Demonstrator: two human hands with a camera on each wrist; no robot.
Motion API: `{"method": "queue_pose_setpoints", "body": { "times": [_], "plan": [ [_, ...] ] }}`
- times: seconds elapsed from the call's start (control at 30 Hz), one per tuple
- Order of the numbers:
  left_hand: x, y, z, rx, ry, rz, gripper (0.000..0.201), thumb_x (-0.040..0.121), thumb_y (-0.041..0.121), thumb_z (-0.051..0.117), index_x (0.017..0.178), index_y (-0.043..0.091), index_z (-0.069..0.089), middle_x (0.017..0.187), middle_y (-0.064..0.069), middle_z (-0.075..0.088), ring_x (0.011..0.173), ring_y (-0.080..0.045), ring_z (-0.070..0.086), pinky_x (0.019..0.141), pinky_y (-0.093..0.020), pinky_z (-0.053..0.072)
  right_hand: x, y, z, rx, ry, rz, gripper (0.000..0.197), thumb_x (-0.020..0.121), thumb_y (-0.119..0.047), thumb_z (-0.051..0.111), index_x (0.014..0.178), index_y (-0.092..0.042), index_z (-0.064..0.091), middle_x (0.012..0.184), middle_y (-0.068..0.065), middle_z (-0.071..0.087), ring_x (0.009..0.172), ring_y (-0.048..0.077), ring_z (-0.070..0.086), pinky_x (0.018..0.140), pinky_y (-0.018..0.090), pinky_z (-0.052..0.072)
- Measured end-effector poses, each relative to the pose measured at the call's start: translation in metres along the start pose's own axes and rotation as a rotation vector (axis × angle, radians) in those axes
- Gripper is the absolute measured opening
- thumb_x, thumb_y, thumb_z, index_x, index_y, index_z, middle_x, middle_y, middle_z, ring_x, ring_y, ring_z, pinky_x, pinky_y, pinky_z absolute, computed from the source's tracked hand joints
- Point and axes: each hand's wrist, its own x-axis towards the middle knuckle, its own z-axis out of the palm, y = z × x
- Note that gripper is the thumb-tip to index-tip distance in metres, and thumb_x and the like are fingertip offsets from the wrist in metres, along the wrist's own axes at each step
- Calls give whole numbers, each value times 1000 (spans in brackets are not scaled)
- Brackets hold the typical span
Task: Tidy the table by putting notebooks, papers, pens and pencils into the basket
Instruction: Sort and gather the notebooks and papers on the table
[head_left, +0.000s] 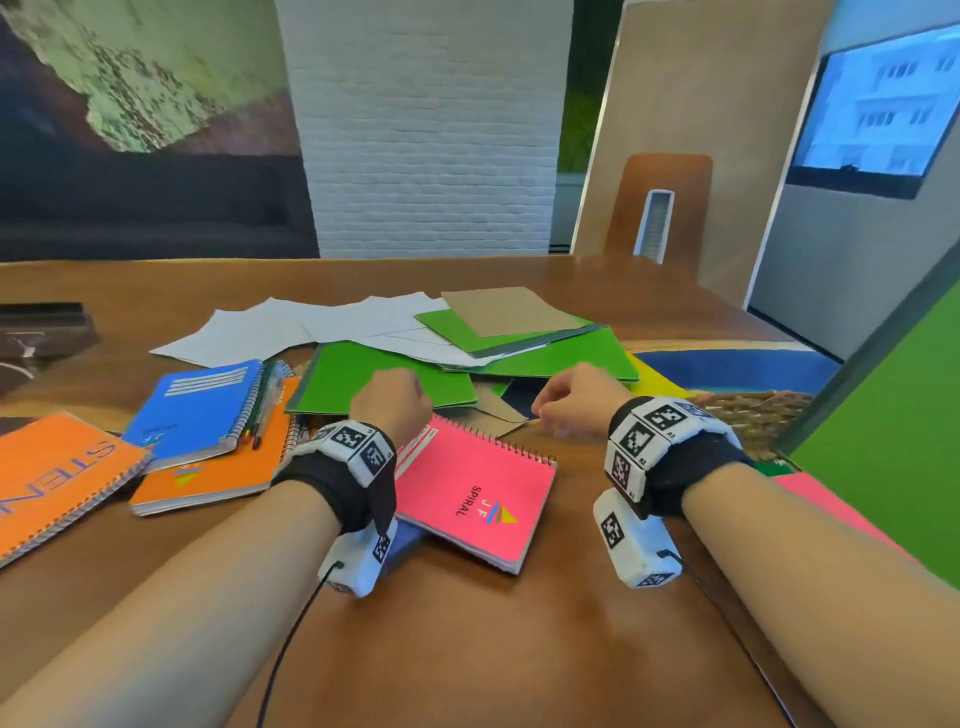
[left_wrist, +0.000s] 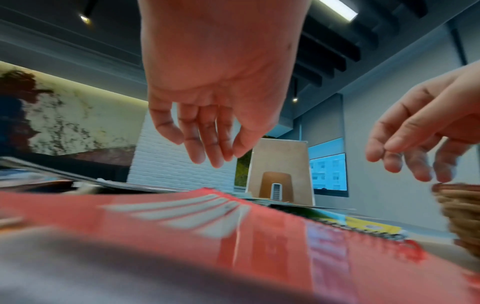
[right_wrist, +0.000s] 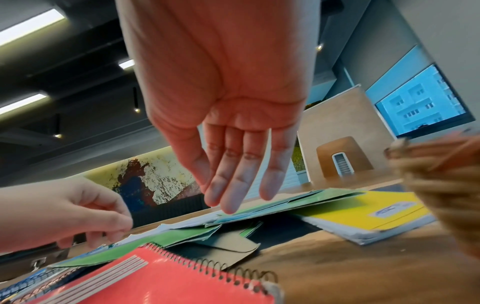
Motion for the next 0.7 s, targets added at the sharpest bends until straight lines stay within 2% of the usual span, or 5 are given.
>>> {"method": "queue_pose_setpoints", "body": {
  "times": [0.17, 0.33, 0.43, 0.6, 0.7],
  "plan": [
    [14, -47, -12, 66, 45, -63, 18, 90, 19, 49, 82, 8, 61, 93, -16, 66, 88, -32, 60, 75, -35, 47, 24, -16, 23, -10, 5, 3, 19, 87, -13, 56, 101, -11, 70, 97, 11, 71, 88, 23, 69, 71, 28, 53],
    [33, -87, -20, 171, 1, -164, 33, 90, 30, 51, 103, 2, 63, 109, -21, 61, 105, -35, 55, 88, -42, 48, 47, -33, 36, -83, -14, -10, 27, 92, -12, 51, 113, -6, 66, 112, 13, 67, 105, 27, 62, 89, 31, 49],
    [42, -103, -24, 252, -60, -235, 53, 93, 39, 49, 135, 7, 44, 129, -21, 49, 121, -38, 47, 96, -44, 45, 64, -42, 43, -152, -26, 19, 31, 93, -15, 50, 116, 1, 63, 119, 17, 64, 109, 30, 59, 89, 32, 48],
    [57, -117, -22, 7, -127, -325, 65, 97, 43, 45, 135, -10, 41, 132, -31, 50, 119, -42, 52, 96, -45, 44, 87, -51, 64, -192, -156, 151, 46, 96, -37, 45, 113, 4, 54, 85, 10, 50, 66, 19, 46, 52, 22, 31],
    [65, -126, -25, -153, -78, -432, 54, 94, 30, 54, 125, -13, 49, 124, -30, 56, 115, -40, 55, 92, -44, 46, 100, -55, 74, -148, -171, 153, 51, 97, -39, 42, 120, 6, 50, 108, 18, 58, 94, 26, 58, 74, 27, 44]
  ]
}}
